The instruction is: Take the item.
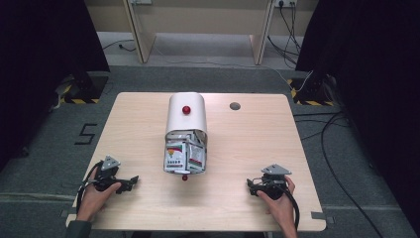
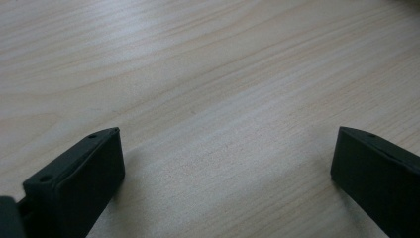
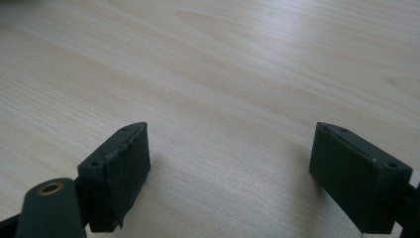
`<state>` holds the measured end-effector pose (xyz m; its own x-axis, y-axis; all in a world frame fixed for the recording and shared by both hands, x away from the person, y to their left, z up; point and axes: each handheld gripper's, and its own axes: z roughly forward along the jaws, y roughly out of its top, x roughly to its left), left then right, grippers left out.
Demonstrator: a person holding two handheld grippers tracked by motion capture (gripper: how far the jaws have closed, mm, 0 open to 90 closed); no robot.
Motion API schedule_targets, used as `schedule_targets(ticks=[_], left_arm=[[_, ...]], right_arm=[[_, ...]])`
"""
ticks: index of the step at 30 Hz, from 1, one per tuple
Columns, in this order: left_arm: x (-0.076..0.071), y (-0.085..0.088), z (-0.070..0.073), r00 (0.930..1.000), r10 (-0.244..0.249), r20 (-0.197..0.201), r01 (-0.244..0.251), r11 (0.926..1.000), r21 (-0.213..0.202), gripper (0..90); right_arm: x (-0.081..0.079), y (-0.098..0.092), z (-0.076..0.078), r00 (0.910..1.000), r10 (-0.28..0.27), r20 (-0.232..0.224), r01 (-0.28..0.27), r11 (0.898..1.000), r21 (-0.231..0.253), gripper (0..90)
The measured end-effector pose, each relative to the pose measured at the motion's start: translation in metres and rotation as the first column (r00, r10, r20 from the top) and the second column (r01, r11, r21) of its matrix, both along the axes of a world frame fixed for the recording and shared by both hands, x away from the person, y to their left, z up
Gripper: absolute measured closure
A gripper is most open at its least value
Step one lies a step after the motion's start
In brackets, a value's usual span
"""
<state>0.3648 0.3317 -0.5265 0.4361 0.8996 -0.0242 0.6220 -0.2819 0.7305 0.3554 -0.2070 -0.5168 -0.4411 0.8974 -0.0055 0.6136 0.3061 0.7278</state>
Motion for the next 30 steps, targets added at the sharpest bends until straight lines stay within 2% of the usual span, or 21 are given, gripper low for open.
schedule_targets(ticks=[7,13,26,30], left_arm=[[0.0,0.0,0.0,1.0,0.0,0.0,0.0,1.0,0.0,0.0],[0.0,0.0,0.0,1.0,0.0,0.0,0.0,1.0,0.0,0.0],[0.0,0.0,0.0,1.0,0.0,0.0,0.0,1.0,0.0,0.0],[0.0,0.0,0.0,1.0,0.0,0.0,0.0,1.0,0.0,0.0]], right_arm=[[-0.001,0.0,0.0,0.9998,-0.006,0.018,0.006,1.0,-0.003,19.4],[-0.004,0.002,0.006,0.999,0.003,0.045,-0.003,1.0,0.018,19.3],[-0.016,0.018,0.034,0.9918,0.058,0.114,-0.066,0.996,0.068,17.7],[-0.023,0.026,0.047,0.985,0.087,0.149,-0.099,0.992,0.074,17.7]])
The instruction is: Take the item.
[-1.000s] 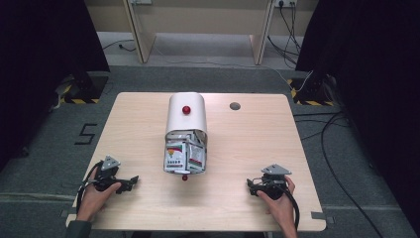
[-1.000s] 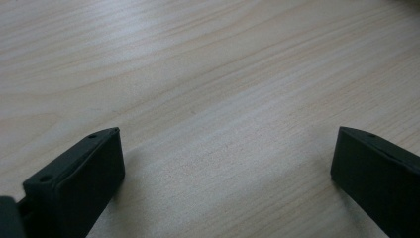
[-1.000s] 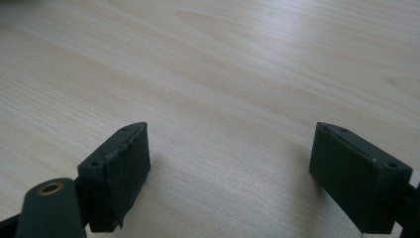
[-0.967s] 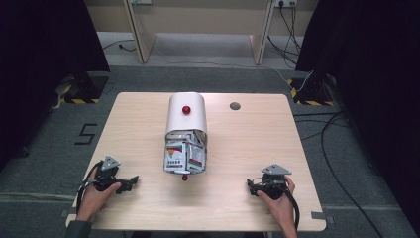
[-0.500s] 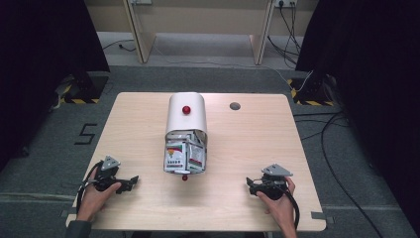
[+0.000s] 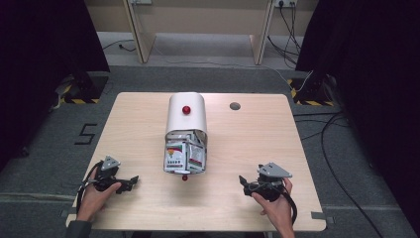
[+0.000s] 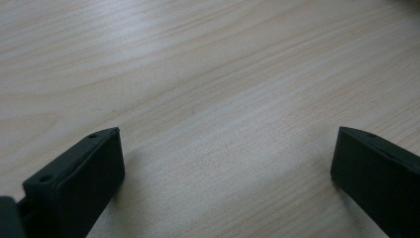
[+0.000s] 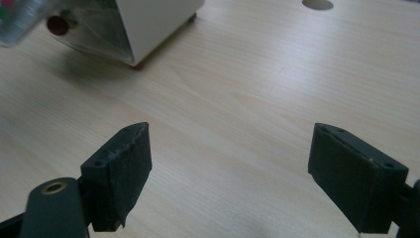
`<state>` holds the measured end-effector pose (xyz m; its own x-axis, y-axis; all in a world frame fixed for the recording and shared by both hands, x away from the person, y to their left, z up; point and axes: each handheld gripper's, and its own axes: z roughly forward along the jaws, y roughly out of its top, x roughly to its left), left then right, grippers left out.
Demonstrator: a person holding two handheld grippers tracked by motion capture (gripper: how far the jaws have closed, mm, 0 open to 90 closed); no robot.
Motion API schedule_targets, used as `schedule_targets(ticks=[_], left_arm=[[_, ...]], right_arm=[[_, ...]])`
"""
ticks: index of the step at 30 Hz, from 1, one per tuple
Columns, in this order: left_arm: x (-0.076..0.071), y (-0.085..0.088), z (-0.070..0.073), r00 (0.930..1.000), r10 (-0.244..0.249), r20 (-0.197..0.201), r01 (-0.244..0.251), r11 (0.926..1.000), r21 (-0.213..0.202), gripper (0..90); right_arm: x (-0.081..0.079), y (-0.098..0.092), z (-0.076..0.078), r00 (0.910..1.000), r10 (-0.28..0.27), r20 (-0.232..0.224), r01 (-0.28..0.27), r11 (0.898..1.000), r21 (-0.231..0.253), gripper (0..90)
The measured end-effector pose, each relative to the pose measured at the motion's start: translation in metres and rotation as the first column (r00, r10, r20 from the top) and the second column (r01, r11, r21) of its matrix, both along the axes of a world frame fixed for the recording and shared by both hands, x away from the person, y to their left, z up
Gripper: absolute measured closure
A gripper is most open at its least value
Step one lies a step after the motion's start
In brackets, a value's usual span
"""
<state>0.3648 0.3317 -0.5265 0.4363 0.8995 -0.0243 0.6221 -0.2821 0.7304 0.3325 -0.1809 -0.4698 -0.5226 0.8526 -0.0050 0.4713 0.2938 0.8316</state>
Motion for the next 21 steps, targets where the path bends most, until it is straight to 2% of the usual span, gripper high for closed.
schedule_targets(ticks=[9,14,21], left_arm=[[0.0,0.0,0.0,1.0,0.0,0.0,0.0,1.0,0.0,0.0],[0.0,0.0,0.0,1.0,-0.003,0.0,0.003,1.0,0.0,0.0],[0.001,0.001,0.0,1.0,-0.005,0.001,0.005,1.0,0.0,0.0]], right_arm=[[-0.007,0.013,0.02,0.9986,0.036,0.038,-0.036,0.999,-0.002,17.9],[-0.008,0.018,0.027,0.997,0.052,0.058,-0.051,0.998,-0.023,20.1],[-0.005,0.025,0.036,0.9952,0.058,0.079,-0.057,0.998,-0.015,20.5]])
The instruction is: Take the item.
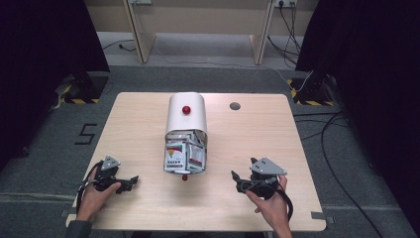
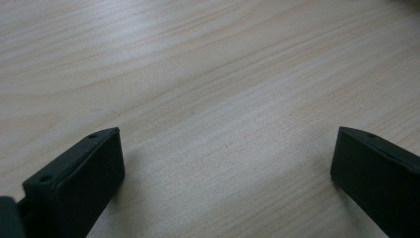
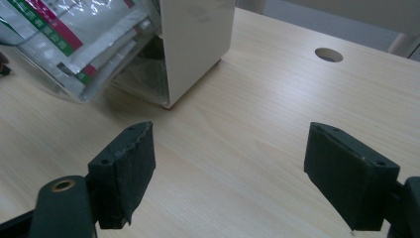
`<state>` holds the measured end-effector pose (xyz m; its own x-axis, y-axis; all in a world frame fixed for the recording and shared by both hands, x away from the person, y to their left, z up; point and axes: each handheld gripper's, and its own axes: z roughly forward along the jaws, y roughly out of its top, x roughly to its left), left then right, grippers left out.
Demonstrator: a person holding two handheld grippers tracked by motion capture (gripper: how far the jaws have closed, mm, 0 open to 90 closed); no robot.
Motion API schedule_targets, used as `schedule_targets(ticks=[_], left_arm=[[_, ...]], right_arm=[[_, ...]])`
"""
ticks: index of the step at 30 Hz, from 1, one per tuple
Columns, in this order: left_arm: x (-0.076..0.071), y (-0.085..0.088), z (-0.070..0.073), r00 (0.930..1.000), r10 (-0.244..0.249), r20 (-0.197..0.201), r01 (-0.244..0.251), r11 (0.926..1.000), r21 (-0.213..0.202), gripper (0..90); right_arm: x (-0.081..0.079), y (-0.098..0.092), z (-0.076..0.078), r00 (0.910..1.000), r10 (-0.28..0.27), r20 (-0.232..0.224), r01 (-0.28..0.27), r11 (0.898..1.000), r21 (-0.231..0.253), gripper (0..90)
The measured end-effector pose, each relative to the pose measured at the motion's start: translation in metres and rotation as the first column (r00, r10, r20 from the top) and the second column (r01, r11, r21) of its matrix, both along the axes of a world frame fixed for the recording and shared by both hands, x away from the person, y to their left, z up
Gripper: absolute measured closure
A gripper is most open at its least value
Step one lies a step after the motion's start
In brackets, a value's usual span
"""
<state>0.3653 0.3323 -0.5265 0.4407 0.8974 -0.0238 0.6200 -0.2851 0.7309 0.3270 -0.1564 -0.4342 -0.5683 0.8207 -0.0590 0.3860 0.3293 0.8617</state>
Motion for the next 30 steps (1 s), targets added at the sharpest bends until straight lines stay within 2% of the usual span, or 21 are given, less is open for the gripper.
schedule_targets(ticks=[30], left_arm=[[0.0,0.0,0.0,1.0,-0.003,0.0,0.003,1.0,0.005,0.0]], right_arm=[[0.001,0.028,0.023,0.9968,0.068,0.041,-0.069,0.997,0.027,24.4]])
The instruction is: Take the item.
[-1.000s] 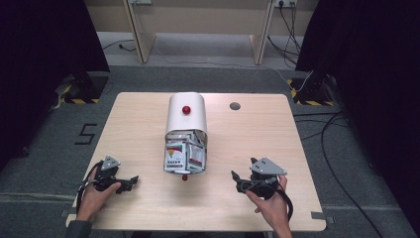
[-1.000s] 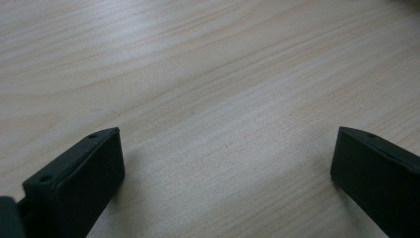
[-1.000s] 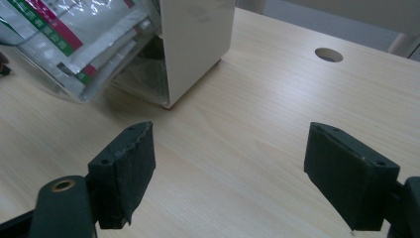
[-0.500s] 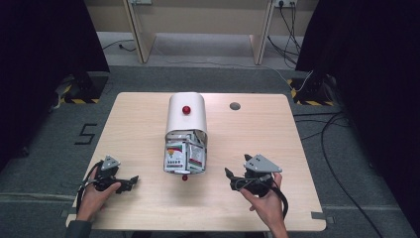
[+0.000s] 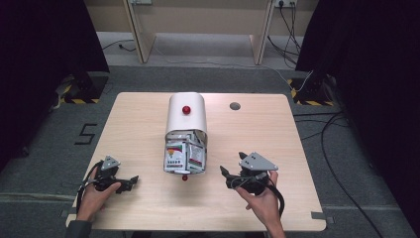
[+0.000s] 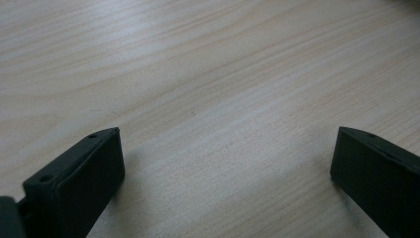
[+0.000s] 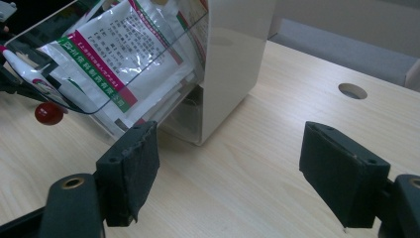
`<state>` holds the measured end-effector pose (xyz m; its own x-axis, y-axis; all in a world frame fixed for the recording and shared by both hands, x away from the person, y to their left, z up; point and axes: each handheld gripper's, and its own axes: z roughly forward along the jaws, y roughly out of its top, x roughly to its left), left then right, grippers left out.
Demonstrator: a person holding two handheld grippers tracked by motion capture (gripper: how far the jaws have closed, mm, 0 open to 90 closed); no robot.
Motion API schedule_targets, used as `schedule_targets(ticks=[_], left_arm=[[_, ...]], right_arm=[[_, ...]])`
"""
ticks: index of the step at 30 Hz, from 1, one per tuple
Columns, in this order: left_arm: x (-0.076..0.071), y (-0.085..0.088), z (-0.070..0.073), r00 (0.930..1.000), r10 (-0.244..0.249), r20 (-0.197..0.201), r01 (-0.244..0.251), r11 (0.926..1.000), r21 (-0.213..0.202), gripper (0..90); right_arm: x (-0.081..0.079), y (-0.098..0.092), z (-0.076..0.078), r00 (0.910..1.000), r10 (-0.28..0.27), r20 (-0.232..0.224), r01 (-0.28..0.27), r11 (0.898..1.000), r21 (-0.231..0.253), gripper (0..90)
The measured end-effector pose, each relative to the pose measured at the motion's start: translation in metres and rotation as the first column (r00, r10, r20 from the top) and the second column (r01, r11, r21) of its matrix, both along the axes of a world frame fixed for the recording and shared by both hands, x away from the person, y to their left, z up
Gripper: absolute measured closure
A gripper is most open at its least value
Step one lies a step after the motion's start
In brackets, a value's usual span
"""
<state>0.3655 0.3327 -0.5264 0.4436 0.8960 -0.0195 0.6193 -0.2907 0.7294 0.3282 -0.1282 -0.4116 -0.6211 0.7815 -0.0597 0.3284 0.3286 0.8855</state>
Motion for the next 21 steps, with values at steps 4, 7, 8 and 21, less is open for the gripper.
schedule_targets(ticks=[4,7,8,21], left_arm=[[0.0,0.0,0.0,1.0,0.002,0.001,-0.002,1.0,-0.003,0.0],[0.0,0.0,0.0,1.0,0.002,0.001,-0.002,1.0,-0.003,0.0],[0.0,0.0,0.0,1.0,0.002,0.001,-0.002,1.0,-0.003,0.0],[0.0,0.0,0.0,1.0,0.002,0.001,-0.002,1.0,-0.003,0.0]], right_arm=[[-0.001,0.001,0.003,1.0,0.004,0.008,-0.004,1.0,0.003,24.9],[-0.002,0.003,0.007,0.9998,0.012,0.014,-0.012,1.0,0.008,25.4],[-0.002,0.004,0.007,0.9998,0.014,0.017,-0.014,1.0,0.01,25.5],[-0.008,0.018,0.016,0.9975,0.061,0.037,-0.061,0.998,0.011,26.5]])
